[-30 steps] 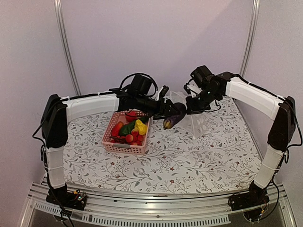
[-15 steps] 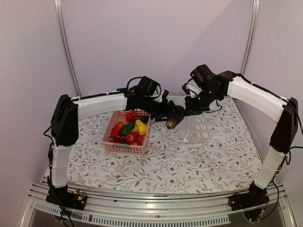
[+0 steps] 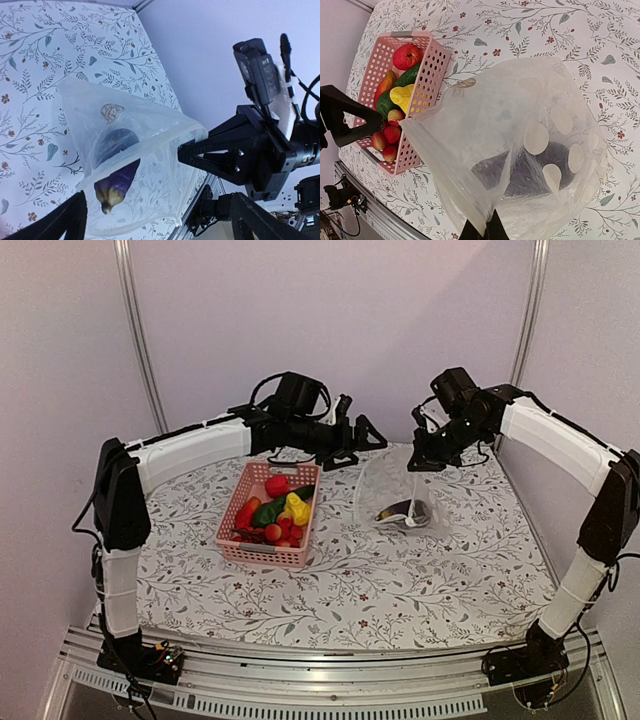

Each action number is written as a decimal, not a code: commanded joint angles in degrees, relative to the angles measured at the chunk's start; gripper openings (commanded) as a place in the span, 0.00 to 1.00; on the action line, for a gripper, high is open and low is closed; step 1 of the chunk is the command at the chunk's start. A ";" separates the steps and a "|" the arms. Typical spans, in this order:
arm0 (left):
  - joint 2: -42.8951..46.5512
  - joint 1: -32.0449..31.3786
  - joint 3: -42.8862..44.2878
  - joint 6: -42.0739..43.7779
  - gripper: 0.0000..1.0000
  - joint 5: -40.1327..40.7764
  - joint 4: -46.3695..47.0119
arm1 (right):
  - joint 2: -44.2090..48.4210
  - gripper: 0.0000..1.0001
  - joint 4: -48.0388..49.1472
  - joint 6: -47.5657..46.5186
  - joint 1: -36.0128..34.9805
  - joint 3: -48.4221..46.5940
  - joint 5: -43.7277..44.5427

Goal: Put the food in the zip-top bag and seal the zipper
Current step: Place the fake vegetable in the zipper food storage bag, then pick up the fake fruit from the bin.

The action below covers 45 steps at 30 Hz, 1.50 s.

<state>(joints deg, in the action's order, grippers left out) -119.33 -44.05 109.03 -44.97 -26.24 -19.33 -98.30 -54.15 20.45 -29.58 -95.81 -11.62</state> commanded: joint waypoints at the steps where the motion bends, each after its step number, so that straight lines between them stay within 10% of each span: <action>1: 5.06 0.90 0.85 3.37 0.99 3.05 -1.10 | 2.66 0.00 1.04 0.20 1.19 0.71 -1.48; 19: 20.18 9.45 -27.77 16.21 0.86 25.98 -26.35 | 4.21 0.00 8.64 0.20 1.66 11.16 -2.77; 45: -6.84 10.30 -4.36 19.43 0.51 24.49 -23.73 | 7.14 0.00 4.05 -1.70 1.72 9.88 -1.75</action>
<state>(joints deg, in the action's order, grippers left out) -124.90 -34.15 102.87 -25.17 -2.28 -41.93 -93.69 -49.34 18.61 -28.10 -86.17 -13.85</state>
